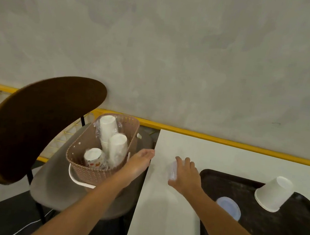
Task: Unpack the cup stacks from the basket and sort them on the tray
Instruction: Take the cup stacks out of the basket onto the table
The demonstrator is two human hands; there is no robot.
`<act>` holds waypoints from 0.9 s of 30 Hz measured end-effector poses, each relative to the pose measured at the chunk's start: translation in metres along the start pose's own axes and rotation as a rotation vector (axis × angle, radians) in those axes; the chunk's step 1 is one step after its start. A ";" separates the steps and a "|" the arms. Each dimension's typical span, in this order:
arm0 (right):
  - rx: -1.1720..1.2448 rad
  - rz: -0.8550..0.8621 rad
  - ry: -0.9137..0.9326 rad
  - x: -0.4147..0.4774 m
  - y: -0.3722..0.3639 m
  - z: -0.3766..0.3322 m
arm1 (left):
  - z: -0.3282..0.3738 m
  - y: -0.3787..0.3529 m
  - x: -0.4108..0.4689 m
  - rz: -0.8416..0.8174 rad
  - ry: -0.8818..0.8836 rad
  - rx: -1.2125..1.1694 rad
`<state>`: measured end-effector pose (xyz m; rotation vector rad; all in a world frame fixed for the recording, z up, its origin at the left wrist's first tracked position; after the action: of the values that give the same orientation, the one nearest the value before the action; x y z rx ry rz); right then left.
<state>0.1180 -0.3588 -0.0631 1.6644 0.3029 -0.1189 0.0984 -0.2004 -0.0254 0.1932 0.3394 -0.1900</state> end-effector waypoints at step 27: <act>0.165 0.066 0.061 -0.014 0.048 -0.022 | 0.035 0.036 -0.027 0.019 -0.100 0.013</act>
<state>0.1156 -0.3427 -0.0104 1.8422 0.2904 -0.0441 0.0922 -0.1689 0.0217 0.1985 0.2367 -0.1823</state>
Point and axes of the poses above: each hand's wrist, its own x-axis towards the middle knuckle, its own y-axis out of the back of the hand, z = x × y, the point moved 5 cm from there along x, towards the middle knuckle, and after that the axes turned 11 degrees about -z, right-handed, at the moved point
